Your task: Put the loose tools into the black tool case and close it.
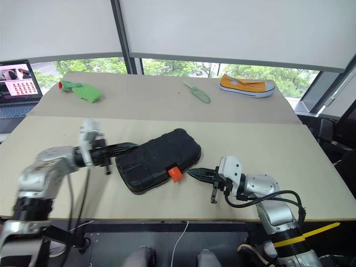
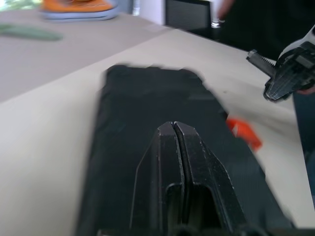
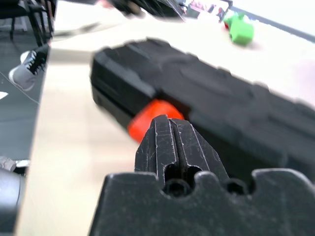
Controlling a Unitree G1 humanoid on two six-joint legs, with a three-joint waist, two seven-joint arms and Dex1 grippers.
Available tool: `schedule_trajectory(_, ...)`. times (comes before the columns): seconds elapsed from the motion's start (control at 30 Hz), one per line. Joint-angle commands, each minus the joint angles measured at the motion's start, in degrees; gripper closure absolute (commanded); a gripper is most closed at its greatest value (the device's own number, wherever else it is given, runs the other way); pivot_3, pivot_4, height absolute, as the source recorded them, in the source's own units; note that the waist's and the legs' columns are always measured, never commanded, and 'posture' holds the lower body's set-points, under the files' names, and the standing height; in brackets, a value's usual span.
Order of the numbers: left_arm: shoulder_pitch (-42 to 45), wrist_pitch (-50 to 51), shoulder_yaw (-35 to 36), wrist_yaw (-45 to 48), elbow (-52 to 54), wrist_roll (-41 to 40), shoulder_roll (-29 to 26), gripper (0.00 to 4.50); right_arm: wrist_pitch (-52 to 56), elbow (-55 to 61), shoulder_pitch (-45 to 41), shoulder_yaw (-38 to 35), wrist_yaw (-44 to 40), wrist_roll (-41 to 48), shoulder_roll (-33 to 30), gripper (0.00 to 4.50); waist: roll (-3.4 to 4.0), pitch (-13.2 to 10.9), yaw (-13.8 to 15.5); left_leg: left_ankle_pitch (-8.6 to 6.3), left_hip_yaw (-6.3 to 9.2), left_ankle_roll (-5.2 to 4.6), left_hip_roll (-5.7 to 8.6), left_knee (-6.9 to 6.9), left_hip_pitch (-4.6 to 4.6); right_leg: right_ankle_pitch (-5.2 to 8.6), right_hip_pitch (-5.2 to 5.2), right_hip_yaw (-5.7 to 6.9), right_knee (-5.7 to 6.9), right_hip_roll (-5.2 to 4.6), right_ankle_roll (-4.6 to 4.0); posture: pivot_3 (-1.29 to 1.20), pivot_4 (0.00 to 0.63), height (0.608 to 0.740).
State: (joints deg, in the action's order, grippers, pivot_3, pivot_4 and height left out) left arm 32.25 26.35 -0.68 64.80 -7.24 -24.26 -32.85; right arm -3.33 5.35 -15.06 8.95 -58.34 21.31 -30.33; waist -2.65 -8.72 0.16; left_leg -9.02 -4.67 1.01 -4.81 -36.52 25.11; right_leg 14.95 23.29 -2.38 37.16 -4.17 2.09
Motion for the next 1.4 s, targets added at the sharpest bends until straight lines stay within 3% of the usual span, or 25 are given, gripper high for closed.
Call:
schedule_trajectory(0.03,0.5,-4.5,-8.4,-3.0,-5.2,9.9,1.3,4.43,0.5,0.2,-1.3,2.6,1.9,-4.4,1.7,4.50,0.01,0.0,-0.4,0.00,0.00,-0.01,0.00,0.00,-0.01,0.01,0.00,-0.02,0.00,0.03,0.00,0.00,0.150,0.740)
schedule_trajectory(0.47,-2.8,-4.9,-10.3,-4.3,-6.0,11.9,1.2,4.43,-2.6,-12.9,-6.5,6.6,4.5,-14.7,5.8,4.50,0.84,0.6,-1.0,-0.03,-0.03,-0.02,0.02,0.25,-0.88,0.14,-0.68,-0.06,-0.04,-0.02,-0.07,0.00,0.150,0.740)
schedule_trajectory(1.4,-3.7,-4.3,-11.5,-4.6,-5.9,12.3,1.5,4.43,-1.8,-13.5,-9.9,2.2,3.8,-8.9,15.4,4.50,0.94,0.7,-1.8,-0.02,-0.02,-0.02,0.01,0.52,-0.96,0.21,-0.56,-0.12,-0.04,0.05,-0.09,0.00,0.150,0.740)
